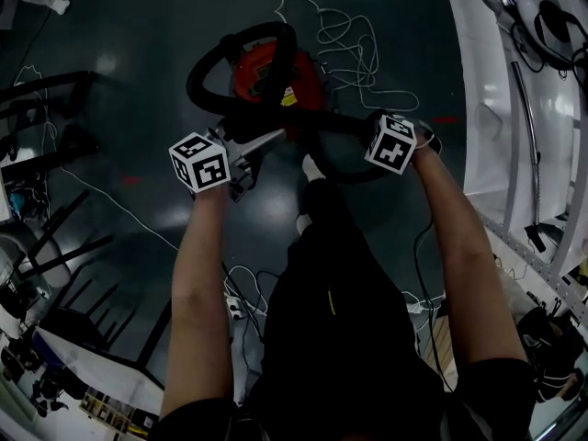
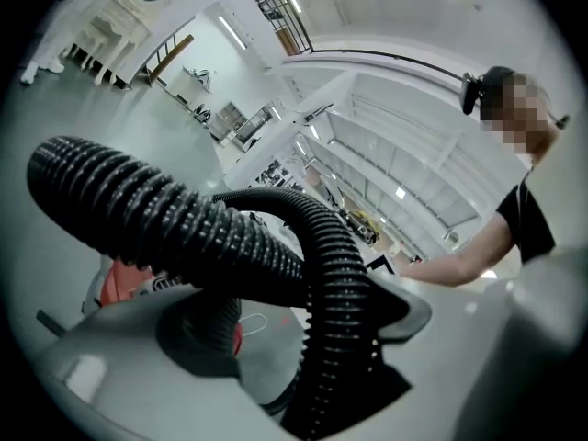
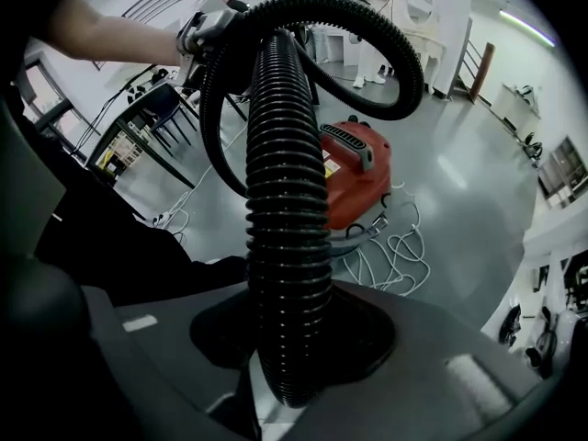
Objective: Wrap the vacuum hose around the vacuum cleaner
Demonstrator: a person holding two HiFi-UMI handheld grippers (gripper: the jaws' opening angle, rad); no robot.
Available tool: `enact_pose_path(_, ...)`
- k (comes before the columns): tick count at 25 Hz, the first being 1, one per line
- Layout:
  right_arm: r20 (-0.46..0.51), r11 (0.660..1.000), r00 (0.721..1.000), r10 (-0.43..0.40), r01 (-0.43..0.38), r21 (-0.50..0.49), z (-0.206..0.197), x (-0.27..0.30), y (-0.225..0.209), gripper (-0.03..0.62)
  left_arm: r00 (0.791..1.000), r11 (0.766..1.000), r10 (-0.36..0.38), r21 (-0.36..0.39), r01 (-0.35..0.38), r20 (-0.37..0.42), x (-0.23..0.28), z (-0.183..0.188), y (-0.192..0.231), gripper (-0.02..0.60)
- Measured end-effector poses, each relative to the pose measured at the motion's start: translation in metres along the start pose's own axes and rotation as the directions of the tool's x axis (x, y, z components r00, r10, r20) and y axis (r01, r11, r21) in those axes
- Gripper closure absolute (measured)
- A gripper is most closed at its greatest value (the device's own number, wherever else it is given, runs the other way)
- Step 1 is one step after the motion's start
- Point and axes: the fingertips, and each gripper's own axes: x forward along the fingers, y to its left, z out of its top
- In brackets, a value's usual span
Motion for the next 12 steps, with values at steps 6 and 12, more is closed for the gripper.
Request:
enact_pose_path(6, 0.021, 1.0, 1.0, -0.012, 0.011, 0.02, 0.013, 0.014, -0.027, 0.451, 0.998, 0.999, 0.036, -0.025, -0.035, 0.041, 0.007, 0.011, 0.03, 0.181)
enact_pose_path(12, 0.054, 0.999, 0.998, -0.022, 0.02, 0.036, 0.024, 0.02, -0.052, 0.454, 0.995, 0.997, 0.073, -0.031, -0.071, 0.069, 0.016, 0.029, 0.049, 0.181)
